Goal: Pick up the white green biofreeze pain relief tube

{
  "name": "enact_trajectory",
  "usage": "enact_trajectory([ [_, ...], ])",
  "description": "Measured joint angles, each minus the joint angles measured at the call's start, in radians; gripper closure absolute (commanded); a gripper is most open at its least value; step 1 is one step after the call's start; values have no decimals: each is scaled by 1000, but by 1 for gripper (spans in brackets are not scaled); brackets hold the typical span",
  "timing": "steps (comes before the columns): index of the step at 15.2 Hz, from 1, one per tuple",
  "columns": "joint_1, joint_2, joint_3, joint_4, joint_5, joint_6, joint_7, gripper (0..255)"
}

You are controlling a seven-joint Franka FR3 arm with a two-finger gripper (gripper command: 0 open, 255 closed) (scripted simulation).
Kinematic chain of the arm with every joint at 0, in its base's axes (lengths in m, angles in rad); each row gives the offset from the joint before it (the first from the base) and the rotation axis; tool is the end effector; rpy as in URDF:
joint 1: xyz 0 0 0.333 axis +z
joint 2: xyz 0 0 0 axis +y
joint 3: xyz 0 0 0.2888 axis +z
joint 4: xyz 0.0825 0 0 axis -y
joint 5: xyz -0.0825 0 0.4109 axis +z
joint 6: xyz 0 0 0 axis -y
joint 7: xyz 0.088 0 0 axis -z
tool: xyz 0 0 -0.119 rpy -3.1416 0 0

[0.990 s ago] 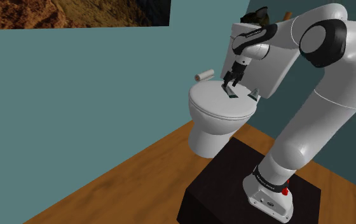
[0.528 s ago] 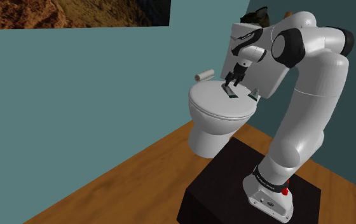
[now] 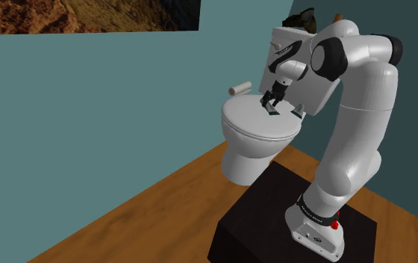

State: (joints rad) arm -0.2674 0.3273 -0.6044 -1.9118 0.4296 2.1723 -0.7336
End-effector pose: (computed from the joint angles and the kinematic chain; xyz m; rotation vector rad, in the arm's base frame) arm 0.4280 -0.4621 0.3002 -2.9755 0.5381 -0.1940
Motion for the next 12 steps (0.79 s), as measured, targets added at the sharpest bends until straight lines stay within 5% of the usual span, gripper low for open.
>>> enact_trajectory([
  [1, -1, 3, 1, 1, 2, 2, -1, 255],
  [12, 0, 2, 1, 4, 2, 0, 0, 255],
])
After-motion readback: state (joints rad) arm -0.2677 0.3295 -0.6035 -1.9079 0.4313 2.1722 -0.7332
